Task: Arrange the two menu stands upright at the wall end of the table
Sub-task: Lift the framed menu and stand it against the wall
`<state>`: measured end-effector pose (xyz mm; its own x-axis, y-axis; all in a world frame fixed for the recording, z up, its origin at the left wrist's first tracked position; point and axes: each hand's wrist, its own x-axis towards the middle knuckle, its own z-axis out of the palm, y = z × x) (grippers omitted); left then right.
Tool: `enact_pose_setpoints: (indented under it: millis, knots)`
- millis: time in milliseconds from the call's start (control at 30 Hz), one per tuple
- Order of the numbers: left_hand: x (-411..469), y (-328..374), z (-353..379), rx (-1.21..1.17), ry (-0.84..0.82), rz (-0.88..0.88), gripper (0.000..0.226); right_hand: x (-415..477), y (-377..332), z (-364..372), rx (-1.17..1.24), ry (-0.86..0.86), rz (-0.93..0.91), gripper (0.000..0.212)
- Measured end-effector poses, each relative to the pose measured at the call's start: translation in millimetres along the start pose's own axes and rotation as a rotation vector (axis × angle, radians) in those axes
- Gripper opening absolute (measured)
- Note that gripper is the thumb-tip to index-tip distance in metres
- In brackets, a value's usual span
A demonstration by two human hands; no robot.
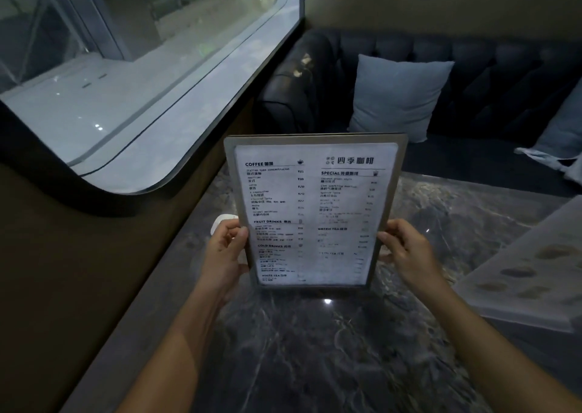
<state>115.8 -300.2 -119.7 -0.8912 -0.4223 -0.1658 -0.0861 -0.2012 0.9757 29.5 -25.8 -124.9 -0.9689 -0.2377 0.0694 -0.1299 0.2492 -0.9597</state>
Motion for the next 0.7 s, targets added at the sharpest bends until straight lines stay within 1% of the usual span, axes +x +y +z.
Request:
enact_pose_setpoints:
  millis: [100,233,300,333,467,567,633,700]
  knots:
    - [-13,7,-14,-0.003,0.073,0.026,0.022,6,-12,13,0.007,-0.042,-0.027,0.023]
    - [-36,11,-38,0.0,0.224,0.028,0.014,10,-24,40,0.004,-0.114,-0.06,0.019]
    - [-51,13,-52,-0.026,0.297,0.048,0.011,11,-27,55,-0.043,-0.18,-0.079,0.01]
    - [-60,14,-60,-0.04,0.334,0.063,0.011,11,-29,64,-0.061,-0.214,-0.094,0.009]
    - [-96,11,-90,-0.099,0.502,0.116,0.011,5,-44,105,0.011,-0.345,-0.118,0.019]
    - [-124,4,-115,-0.06,0.645,0.143,0.008,-1,-52,138,0.078,-0.454,-0.107,0.019]
    - [-142,0,-129,-0.071,0.72,0.13,0.009,-6,-55,160,0.082,-0.506,-0.095,0.014]
    - [-157,-4,-141,-0.101,0.78,0.094,0.012,-10,-59,182,0.029,-0.552,-0.119,0.009]
